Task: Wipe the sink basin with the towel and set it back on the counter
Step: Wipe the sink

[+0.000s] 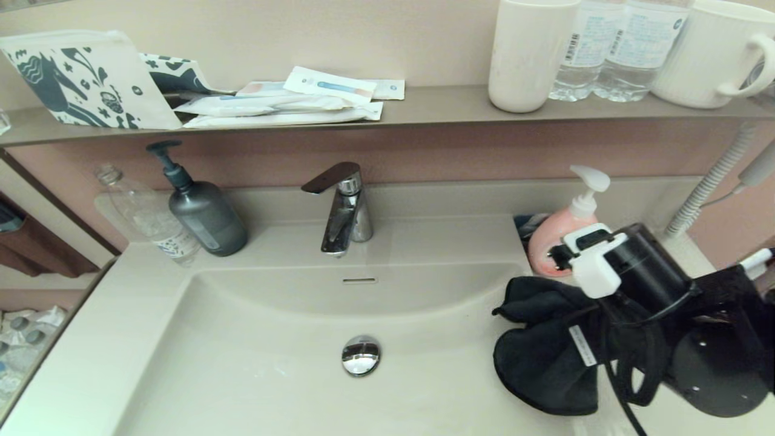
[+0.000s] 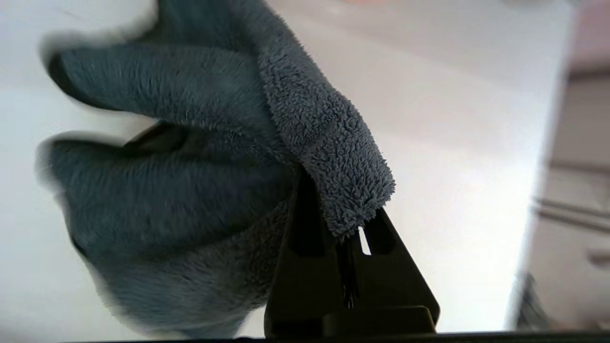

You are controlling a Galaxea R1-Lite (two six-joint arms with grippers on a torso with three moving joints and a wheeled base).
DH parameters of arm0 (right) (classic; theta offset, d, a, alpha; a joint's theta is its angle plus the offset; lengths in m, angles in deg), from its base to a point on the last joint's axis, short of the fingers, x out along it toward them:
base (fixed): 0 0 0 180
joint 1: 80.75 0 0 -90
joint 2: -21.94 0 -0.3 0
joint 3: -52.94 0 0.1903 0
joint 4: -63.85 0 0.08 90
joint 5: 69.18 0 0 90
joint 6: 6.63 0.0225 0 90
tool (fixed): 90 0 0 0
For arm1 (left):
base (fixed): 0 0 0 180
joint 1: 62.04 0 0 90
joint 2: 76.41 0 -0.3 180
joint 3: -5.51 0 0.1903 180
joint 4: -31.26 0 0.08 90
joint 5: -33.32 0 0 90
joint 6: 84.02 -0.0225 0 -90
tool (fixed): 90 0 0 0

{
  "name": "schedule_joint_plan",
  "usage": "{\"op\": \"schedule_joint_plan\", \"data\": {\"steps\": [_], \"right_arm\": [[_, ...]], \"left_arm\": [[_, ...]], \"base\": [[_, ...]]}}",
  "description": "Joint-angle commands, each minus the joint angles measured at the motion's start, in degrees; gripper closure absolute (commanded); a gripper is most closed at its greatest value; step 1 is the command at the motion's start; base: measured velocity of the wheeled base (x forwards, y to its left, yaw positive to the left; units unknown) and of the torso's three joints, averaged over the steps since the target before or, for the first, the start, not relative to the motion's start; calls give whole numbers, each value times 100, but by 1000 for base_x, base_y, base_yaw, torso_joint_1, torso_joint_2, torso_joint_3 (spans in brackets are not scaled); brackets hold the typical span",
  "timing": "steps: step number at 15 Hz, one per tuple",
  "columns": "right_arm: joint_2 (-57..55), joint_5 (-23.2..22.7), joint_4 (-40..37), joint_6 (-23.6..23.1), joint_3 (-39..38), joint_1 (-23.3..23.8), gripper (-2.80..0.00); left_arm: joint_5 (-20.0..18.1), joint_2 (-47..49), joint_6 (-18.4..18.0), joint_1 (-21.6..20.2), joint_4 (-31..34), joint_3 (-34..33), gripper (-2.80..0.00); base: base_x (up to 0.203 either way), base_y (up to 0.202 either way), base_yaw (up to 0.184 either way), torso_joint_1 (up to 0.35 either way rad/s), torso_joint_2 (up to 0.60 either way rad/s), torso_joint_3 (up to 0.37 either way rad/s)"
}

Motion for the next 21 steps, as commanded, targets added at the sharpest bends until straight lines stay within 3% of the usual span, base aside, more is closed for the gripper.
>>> {"op": "schedule_joint_plan", "data": {"steps": [1, 5, 11, 16, 21], "right_arm": [[608, -14, -358, 6, -100, 210, 0], [1306, -223, -1086, -11, -114, 827, 0], [1268, -334, -1003, -1, -85, 915, 0], [376, -514, 1364, -92, 56, 313, 0], [-956, -441, 3816, -227, 95, 72, 0]], "left_arm": [[2, 7, 5, 0, -1, 0, 0], [2, 7, 5, 0, -1, 0, 0], [2, 7, 5, 0, -1, 0, 0], [2, 7, 5, 0, -1, 5, 0], [2, 7, 5, 0, -1, 0, 0]], "base": [[0, 0, 0, 0, 0, 0], [0, 0, 0, 0, 0, 0], [0, 0, 0, 0, 0, 0], [0, 0, 0, 0, 0, 0], [0, 0, 0, 0, 0, 0]]}}
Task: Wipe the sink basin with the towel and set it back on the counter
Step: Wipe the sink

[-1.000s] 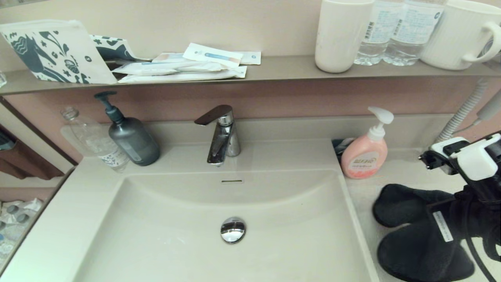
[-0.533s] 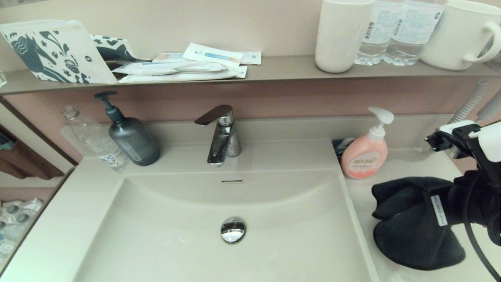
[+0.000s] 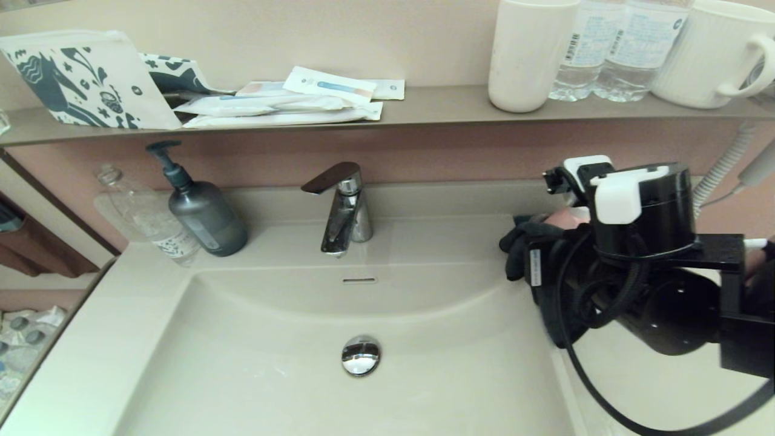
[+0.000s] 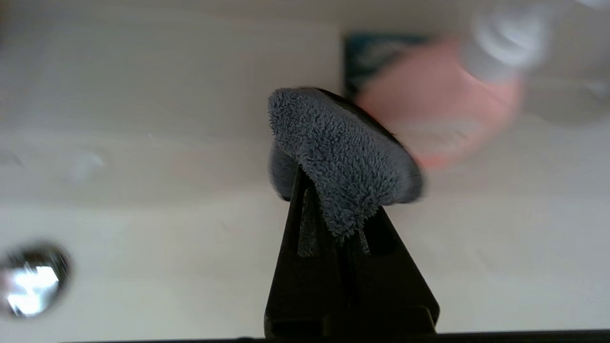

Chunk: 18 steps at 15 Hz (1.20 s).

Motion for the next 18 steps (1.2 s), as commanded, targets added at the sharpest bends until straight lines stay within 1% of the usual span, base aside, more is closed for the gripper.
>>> {"op": "schedule_joint_plan", "data": {"steps": [1, 3, 4, 6, 8, 11, 16, 18], "right_arm": [[-846, 24, 1031, -77, 45, -28, 0], [-1604, 1, 2207, -420, 204, -27, 0], [-1932, -21, 2529, -552, 385, -26, 0], [-2604, -60, 2876, -709, 1070, -26, 0], [-3108, -107, 2988, -760, 1574, -2, 0], [-3579, -244, 2995, -810, 1999, 63, 0], [-3905, -289, 2739, -886, 2127, 115, 0], [-4013, -290, 2726, -877, 2136, 44, 0]], "left_arm": [[3, 7, 7, 0, -1, 0, 0], [3, 7, 7, 0, -1, 0, 0], [3, 7, 7, 0, -1, 0, 0], [3, 7, 7, 0, -1, 0, 0], [3, 7, 7, 0, -1, 0, 0], [3, 7, 7, 0, -1, 0, 0], [3, 7, 7, 0, -1, 0, 0], [3, 7, 7, 0, -1, 0, 0]], "base": [[0, 0, 0, 0, 0, 0], [0, 0, 0, 0, 0, 0], [0, 0, 0, 0, 0, 0], [0, 0, 0, 0, 0, 0], [0, 0, 0, 0, 0, 0], [0, 0, 0, 0, 0, 0], [0, 0, 0, 0, 0, 0], [0, 0, 0, 0, 0, 0]]}}
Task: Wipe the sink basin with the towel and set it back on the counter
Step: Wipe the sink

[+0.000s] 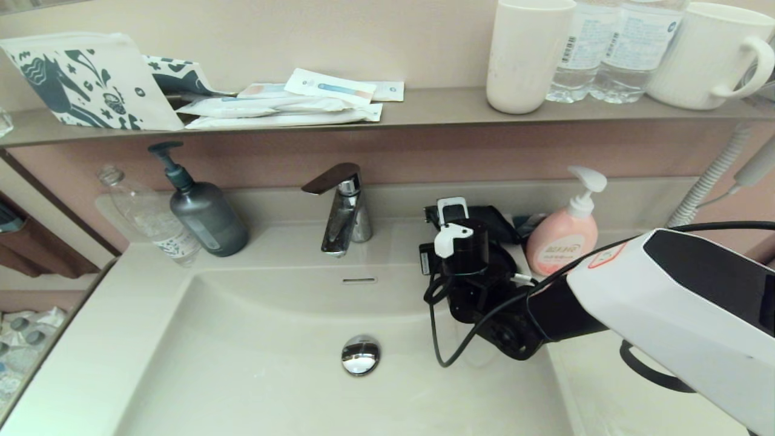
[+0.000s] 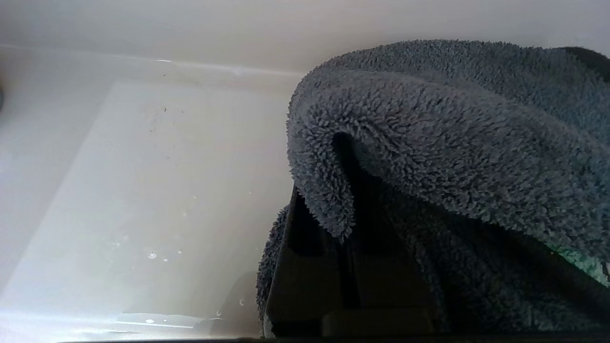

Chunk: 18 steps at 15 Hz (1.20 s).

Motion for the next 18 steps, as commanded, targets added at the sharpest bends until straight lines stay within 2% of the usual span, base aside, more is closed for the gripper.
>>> {"op": "schedule_joint_plan", "data": {"steps": [1, 6, 9, 12, 18], "right_arm": [[-164, -3, -35, 7, 19, -96, 0], [-270, -109, -230, 38, 623, -311, 0], [-290, -170, -228, 42, 710, -313, 0], [-76, -87, -228, 17, 379, -137, 0], [641, -47, -219, -120, -501, 590, 0]], "left_arm": [[3, 7, 5, 0, -1, 0, 0], [3, 7, 5, 0, -1, 0, 0], [3, 7, 5, 0, -1, 0, 0], [3, 7, 5, 0, -1, 0, 0], [3, 7, 5, 0, -1, 4, 0]], "base": [[0, 0, 0, 0, 0, 0], [0, 0, 0, 0, 0, 0], [0, 0, 0, 0, 0, 0], [0, 0, 0, 0, 0, 0], [0, 0, 0, 0, 0, 0]]}}
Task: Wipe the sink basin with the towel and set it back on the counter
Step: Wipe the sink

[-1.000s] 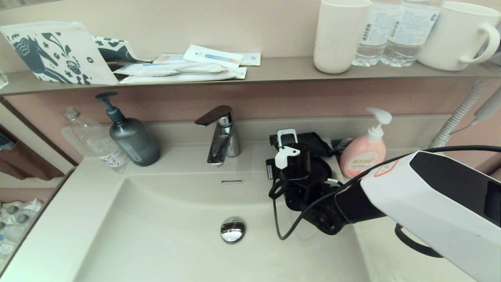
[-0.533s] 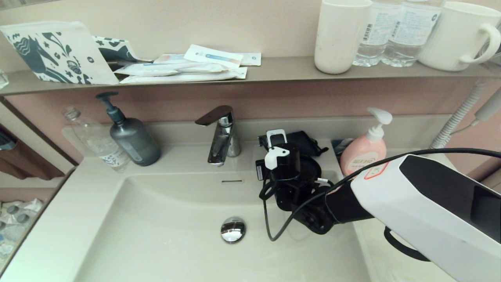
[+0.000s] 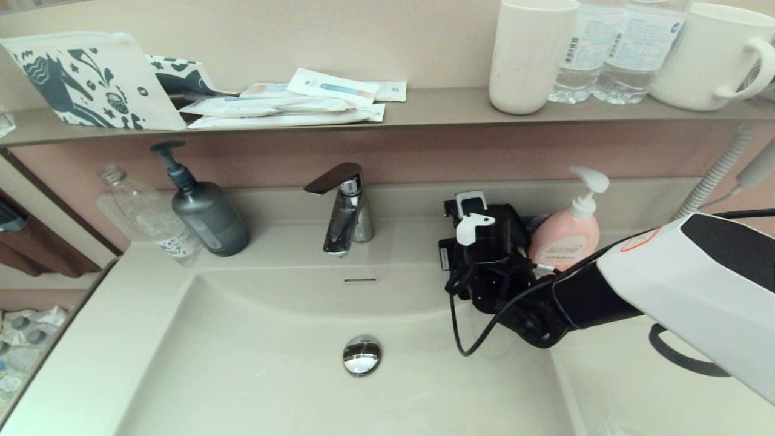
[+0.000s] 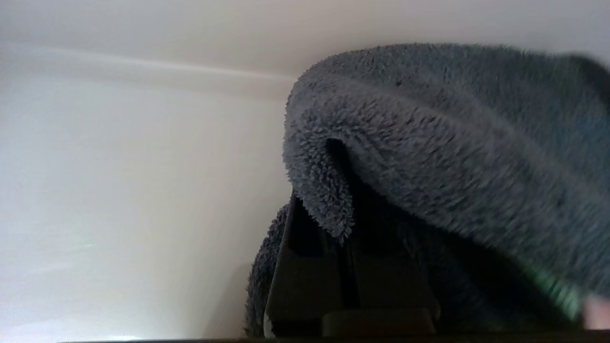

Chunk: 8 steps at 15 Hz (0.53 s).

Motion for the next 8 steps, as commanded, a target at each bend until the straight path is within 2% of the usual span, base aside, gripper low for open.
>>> {"op": "schedule_joint_plan", "data": {"steps": [1, 5, 8], "right_arm": [[267, 23, 41, -60, -150, 167, 0], [411, 27, 43, -110, -316, 323, 0], [209, 35, 71, -104, -263, 65, 0]], "left_arm": [[3, 7, 5, -2, -2, 0, 0], [3, 7, 5, -2, -2, 0, 0], [3, 7, 5, -2, -2, 0, 0]], "base": [[0, 0, 0, 0, 0, 0], [0, 0, 0, 0, 0, 0], [0, 0, 0, 0, 0, 0]]}}
